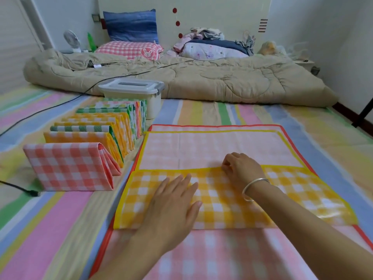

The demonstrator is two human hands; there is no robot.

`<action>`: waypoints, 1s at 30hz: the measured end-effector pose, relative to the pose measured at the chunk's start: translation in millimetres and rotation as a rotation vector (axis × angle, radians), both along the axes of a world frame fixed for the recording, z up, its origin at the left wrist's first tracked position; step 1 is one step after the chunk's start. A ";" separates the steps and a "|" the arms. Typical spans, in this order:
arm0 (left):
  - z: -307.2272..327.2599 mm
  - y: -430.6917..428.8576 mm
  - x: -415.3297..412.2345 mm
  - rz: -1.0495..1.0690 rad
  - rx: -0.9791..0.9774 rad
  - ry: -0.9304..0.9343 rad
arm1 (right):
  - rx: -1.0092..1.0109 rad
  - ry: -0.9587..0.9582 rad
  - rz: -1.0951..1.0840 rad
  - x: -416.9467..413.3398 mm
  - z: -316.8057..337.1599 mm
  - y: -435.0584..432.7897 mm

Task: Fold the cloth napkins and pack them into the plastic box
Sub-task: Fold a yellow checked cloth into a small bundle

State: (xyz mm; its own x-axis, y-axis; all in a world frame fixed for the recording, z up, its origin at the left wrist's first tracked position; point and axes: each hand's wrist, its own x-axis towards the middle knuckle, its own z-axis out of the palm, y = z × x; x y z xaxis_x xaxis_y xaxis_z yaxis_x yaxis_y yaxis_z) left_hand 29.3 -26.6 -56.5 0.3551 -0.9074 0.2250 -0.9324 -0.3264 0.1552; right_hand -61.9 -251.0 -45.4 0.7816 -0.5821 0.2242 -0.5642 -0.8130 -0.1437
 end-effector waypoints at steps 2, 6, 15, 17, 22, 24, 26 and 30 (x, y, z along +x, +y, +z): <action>-3.0 -4.7 5.5 0.002 0.059 0.050 | -0.010 -0.013 -0.005 5.3 -2.3 -5.0; -13.9 -9.0 10.3 0.008 0.138 0.067 | 0.029 -0.057 0.000 8.8 -9.5 -12.4; -30.8 -8.3 11.1 0.025 0.161 0.011 | 0.127 -0.096 -0.019 4.8 -13.5 -7.8; -33.7 -9.3 13.1 0.033 0.124 -0.006 | 0.129 -0.012 -0.052 2.6 -9.4 3.1; -42.6 -8.0 15.2 0.029 0.147 -0.039 | 0.195 0.249 -0.006 -30.1 -20.0 72.0; -43.8 -6.7 16.5 0.040 0.159 -0.062 | 0.201 0.281 0.028 -53.9 -31.3 81.3; -43.5 -6.7 17.7 0.049 0.189 -0.054 | 0.204 0.293 -0.052 -78.2 -37.4 64.8; -44.4 -7.4 19.4 0.054 0.164 -0.003 | 0.268 0.342 -0.407 -123.9 -28.9 16.5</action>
